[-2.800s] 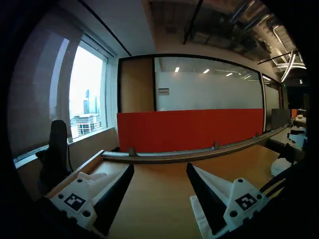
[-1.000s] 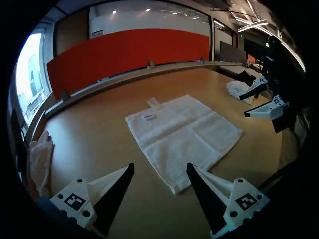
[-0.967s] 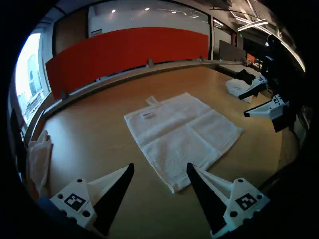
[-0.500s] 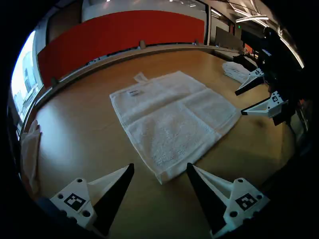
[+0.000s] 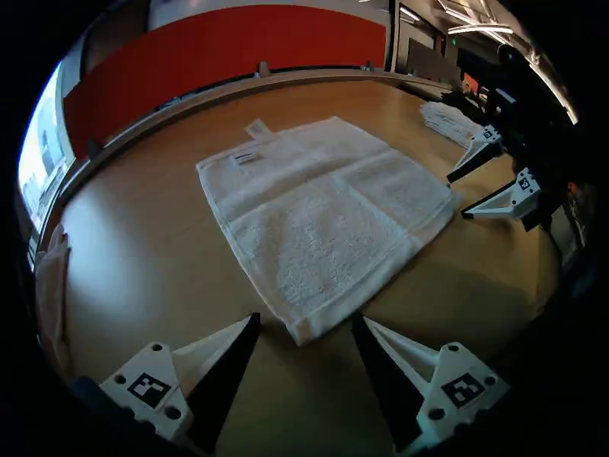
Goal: Fold towel
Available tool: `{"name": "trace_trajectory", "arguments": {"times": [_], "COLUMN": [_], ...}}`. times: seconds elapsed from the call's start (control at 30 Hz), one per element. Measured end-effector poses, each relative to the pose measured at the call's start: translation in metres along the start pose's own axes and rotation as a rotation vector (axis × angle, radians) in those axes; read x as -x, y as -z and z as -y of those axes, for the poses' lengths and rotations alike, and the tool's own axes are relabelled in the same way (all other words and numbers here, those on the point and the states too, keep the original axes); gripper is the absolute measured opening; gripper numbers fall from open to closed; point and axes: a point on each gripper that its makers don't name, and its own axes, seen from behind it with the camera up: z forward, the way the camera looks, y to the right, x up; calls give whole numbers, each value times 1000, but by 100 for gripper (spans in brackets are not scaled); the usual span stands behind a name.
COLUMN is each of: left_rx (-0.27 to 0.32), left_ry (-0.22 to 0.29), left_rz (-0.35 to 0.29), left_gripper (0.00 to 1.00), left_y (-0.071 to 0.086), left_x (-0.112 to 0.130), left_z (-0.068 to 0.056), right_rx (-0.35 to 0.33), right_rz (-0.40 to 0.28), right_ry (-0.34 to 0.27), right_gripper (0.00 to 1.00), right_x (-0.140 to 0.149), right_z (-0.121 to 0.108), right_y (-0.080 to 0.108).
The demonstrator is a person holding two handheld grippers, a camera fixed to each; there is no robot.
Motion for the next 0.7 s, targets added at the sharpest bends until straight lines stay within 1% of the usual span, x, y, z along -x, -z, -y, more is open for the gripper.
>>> {"name": "trace_trajectory", "arguments": {"times": [0.2, 0.3, 0.43, 0.47, 0.6, 0.7], "left_rx": [-4, -5, -9, -10, -13, -12], "left_ry": [8, 6, 11, 13, 16, 15], "left_rz": [10, 8, 8, 9, 16, 22], "left_gripper": [77, 77, 76, 75, 68, 55], "left_y": [-2, -2, -2, -2, -1, -1], "left_x": [-1, -1, -1, -1, 0, 1], "left_z": [2, 2, 2, 1, 0, -2], "right_rx": [-24, -24, -15, -13, -13, -22], "right_rz": [-6, -7, -4, -4, -8, -9], "right_ry": [-13, -14, -31, -33, -31, -20], "right_gripper": [78, 71, 58, 56, 50, 40], "right_x": [0, 1, 1, 1, 2, 1], "right_z": [4, 3, 0, -1, -1, 2], "right_y": [-1, 0, 0, 0, 1, 1]}}
